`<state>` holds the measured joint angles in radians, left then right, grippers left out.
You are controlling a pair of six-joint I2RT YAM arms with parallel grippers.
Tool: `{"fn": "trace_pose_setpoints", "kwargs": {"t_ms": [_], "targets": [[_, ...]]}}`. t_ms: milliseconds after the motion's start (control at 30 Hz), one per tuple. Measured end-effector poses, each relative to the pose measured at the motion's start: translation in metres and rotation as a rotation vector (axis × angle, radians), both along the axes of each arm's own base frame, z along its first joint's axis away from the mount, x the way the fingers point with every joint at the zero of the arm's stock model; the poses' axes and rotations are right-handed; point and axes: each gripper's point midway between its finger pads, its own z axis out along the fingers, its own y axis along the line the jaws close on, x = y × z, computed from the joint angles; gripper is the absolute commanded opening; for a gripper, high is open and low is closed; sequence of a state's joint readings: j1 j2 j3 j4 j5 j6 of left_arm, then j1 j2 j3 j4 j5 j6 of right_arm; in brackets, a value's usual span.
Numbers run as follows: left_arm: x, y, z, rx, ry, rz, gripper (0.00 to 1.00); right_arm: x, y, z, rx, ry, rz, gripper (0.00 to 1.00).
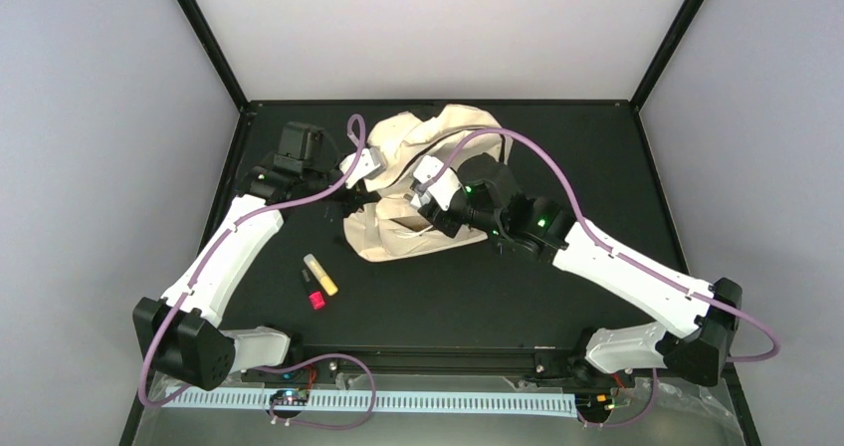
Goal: Pack the student bag
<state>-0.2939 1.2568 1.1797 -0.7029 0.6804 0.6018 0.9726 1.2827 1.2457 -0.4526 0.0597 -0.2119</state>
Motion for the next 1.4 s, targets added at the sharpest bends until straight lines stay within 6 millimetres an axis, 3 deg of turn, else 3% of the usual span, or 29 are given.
{"fn": "trace_pose_setpoints", "kwargs": {"t_ms": [400, 667, 1000, 1267, 1400], "targets": [[0.001, 0.0, -0.001, -0.002, -0.006, 0.0, 0.02, 0.008, -0.006, 0.077, 0.081, -0.183, -0.001, 0.52], [0.001, 0.0, -0.002, -0.001, -0.004, 0.0, 0.02, 0.017, -0.017, 0.079, 0.059, -0.215, -0.041, 0.52], [0.001, 0.0, -0.002, -0.001, -0.004, 0.0, 0.02, 0.011, 0.001, 0.019, 0.014, -0.025, 0.004, 0.65], [0.0, 0.0, -0.003, -0.001, -0.001, -0.001, 0.02, 0.025, 0.007, -0.058, -0.075, 0.277, -0.1, 0.54], [0.0, 0.0, -0.003, -0.001, 0.0, -0.001, 0.02, 0.019, 0.002, -0.085, -0.083, 0.363, -0.142, 0.45]]}}
